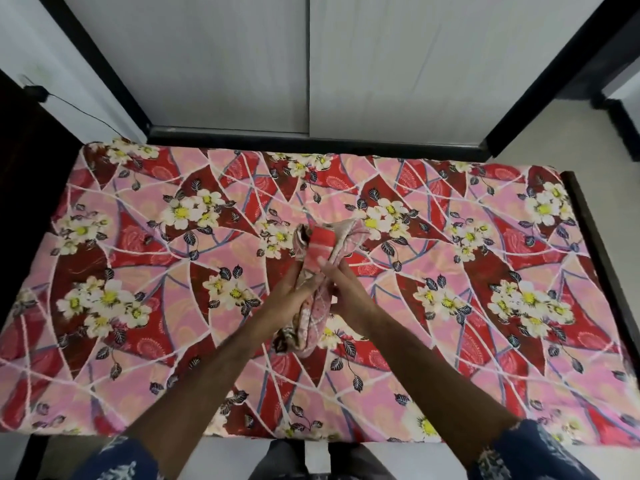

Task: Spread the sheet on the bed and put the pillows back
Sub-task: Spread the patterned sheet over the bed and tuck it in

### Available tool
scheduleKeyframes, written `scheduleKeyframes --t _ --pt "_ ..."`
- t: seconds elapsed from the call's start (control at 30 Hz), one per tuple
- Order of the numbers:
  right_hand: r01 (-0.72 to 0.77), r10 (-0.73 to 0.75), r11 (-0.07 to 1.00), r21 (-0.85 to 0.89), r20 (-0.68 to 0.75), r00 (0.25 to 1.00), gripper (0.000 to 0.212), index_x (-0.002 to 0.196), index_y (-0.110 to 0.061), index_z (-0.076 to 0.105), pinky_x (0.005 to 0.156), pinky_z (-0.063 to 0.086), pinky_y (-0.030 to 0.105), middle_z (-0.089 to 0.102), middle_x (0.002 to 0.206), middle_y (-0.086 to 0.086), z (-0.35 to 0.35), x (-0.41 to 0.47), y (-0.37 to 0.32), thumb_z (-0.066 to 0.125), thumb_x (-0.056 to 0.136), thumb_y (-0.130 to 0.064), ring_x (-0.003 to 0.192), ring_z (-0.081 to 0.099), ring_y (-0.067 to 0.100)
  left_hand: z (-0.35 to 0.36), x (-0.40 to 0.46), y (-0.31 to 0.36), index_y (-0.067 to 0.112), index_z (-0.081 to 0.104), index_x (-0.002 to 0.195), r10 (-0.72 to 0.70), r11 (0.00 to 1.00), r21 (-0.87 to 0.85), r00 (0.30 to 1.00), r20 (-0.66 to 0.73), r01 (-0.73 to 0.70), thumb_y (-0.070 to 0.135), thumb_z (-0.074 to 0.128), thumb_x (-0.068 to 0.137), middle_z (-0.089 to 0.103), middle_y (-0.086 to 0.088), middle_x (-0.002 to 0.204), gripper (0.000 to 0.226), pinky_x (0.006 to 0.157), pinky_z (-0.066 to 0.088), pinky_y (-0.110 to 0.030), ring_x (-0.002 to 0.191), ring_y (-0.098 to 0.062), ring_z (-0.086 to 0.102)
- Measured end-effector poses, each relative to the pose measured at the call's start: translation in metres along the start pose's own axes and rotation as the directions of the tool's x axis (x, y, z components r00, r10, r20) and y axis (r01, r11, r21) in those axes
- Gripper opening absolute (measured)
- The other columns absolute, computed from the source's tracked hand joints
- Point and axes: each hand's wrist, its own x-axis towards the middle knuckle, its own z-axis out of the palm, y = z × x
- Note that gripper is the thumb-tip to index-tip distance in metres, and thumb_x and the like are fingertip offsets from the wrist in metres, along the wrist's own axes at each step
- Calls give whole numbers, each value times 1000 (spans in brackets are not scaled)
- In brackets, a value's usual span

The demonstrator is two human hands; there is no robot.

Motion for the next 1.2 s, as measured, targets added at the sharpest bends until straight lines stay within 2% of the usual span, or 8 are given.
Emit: scheduleKeyframes --t 0.17,0.23,0.37,0.53,0.67,0.93,1.1,1.2 --pt "126 -129 991 -38 -71 989 53 137 -25 42 77 57 30 66 124 -5 28 9 2 71 93 -27 98 70 1 -26 7 -6 28 39 149 20 988 -157 1000 24 -16 92 48 71 61 2 135 101 101 53 -35 121 -11 63" --pt "130 -133 991 -44 -78 988 49 138 -25 43 70 54 21 68 118 -8 32 11 3 67 95 -21 88 71 -5 -33 8 -4 27 41 145 10 984 -180 999 38 -2 85 50 75 62 0 132 92 93 54 -24 118 -8 65" --pt "117 -117 993 -22 -27 993 43 142 -25 41 68 56 17 68 115 -7 35 13 -2 55 102 -16 90 72 -2 -36 12 0 30 49 121 -21 986 -163 1000 18 23 74 57 84 54 -11 113 59 80 49 -34 101 -26 55" --pt "58 -55 996 -74 42 998 39 141 -40 43 108 47 47 60 140 -3 41 17 -4 48 102 -39 133 55 21 -42 14 6 2 29 132 -35 987 -161 999 -39 29 19 59 100 55 -11 126 47 69 55 -12 105 -16 63" --pt "119 -121 992 -27 -67 990 28 129 -33 56 104 52 43 70 125 -3 37 15 0 39 109 -24 121 64 20 -52 19 -1 12 38 139 -117 972 -214 990 -77 98 23 69 91 63 -17 124 58 87 55 -37 104 -28 67" --pt "215 -152 951 223 -268 951 20 122 -13 56 68 62 38 75 103 1 -46 8 -34 44 106 -13 90 74 20 -108 29 -13 12 62 101 -110 927 -372 987 -121 57 19 45 105 59 -2 72 19 53 56 -27 58 -17 58" --pt "228 -231 973 -44 -246 941 15 119 -14 53 59 62 36 75 82 -8 -77 4 -38 44 107 -12 73 73 15 -107 37 -28 3 62 90 -122 953 -295 979 -166 69 -1 42 102 60 2 64 24 47 54 -24 50 -9 59" --pt "213 -258 941 -263 -149 955 21 126 -19 56 73 61 33 75 100 -6 -49 5 -28 47 107 -17 90 74 15 -74 38 -18 12 58 77 -127 949 -310 974 -186 65 -2 46 98 51 9 51 27 40 40 -19 40 -5 46"
